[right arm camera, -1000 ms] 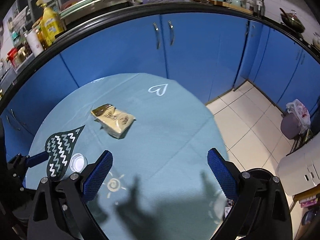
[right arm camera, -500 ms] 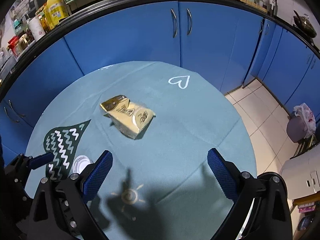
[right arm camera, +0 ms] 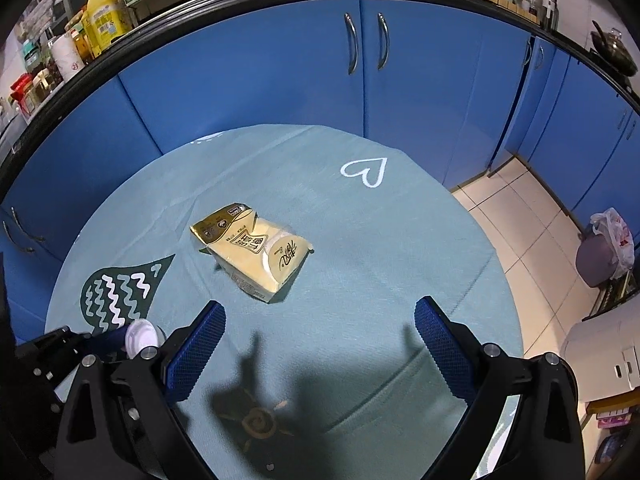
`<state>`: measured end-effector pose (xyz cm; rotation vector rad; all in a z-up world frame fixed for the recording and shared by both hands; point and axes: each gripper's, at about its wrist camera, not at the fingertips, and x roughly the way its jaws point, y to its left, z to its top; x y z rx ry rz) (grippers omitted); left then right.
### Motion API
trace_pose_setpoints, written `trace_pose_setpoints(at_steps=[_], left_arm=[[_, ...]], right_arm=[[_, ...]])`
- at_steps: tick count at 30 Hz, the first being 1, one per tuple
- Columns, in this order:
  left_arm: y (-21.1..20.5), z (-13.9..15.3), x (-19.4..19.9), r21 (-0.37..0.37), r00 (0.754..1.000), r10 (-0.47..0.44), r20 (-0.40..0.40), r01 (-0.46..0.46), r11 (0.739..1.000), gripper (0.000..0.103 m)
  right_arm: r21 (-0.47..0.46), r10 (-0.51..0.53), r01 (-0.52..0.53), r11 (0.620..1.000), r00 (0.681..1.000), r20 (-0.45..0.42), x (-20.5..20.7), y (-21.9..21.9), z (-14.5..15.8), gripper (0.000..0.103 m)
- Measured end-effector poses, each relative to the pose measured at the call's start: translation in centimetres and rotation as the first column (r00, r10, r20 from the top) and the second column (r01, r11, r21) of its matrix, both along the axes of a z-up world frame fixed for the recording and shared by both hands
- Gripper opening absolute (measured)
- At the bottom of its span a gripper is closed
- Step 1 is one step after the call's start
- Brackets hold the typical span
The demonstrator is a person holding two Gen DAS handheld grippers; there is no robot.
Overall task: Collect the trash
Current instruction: 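Grasp the gold snack bag with the right tool while the left tool holds the lid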
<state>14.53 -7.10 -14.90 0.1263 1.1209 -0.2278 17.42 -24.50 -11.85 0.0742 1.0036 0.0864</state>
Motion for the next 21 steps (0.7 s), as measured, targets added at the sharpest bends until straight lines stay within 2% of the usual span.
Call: trace_pose_setpoints(at_steps=[6,12,21], left_arm=[[2.2,0.8,0.8,-0.005,0.997,0.073,0.019,-0.073,0.997,0.041],[4.8,1.4,2.2,-0.012,0.989,0.144,0.036,-0.144,0.990,0.041],[6.5,1.4,4.0,-0.012,0.981,0.191,0.043,-0.191,0.982,0.041]], right_arm=[[-0.003,0.040,-0.040,0.999,0.999,-0.009,0.9,1.4,-0.6,0.093],[-0.046,0.099,-0.099,0.994,0.995,-0.010,2.5,3.8,-1.6,0.093],[-0.104,0.080,-0.081,0.991,0.997,-0.012,4.7,4.7,-3.0,0.093]])
